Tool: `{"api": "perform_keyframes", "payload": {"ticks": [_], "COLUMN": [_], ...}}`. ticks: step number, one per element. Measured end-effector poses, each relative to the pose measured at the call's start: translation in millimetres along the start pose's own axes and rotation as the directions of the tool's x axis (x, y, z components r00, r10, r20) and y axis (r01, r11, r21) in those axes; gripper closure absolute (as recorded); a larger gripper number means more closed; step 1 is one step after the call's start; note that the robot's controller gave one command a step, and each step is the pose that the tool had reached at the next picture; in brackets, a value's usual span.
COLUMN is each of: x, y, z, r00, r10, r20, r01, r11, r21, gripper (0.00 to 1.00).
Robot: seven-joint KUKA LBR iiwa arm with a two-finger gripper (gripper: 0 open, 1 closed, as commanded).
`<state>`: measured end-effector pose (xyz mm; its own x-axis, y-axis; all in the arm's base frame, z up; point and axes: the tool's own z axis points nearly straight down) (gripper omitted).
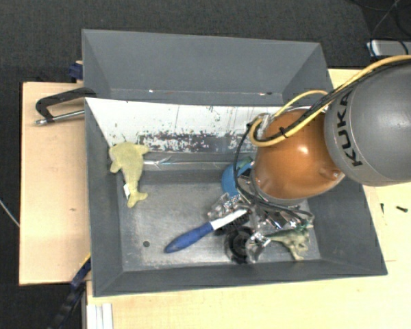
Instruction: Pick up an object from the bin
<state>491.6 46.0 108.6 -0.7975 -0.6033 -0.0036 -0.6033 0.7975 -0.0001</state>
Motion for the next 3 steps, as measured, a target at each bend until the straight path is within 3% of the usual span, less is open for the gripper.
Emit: {"api": "perform_keyframes", "payload": {"ticks": [1, 2, 3], "x": [8.2, 3.2, 3.1], "y": [-22.8, -25.5, -26.0], "z": [28.2, 29.3, 29.0], "r00": [0.982, 0.818, 0.818], "r10": [-0.187, -0.575, -0.576], "r20": [0.018, 0.011, 0.011], "r01": [0.187, 0.575, 0.576], "r11": [0.982, 0.818, 0.818], "r21": [0.002, 0.016, 0.017], "gripper": [0.0, 0.0, 1.0]}}
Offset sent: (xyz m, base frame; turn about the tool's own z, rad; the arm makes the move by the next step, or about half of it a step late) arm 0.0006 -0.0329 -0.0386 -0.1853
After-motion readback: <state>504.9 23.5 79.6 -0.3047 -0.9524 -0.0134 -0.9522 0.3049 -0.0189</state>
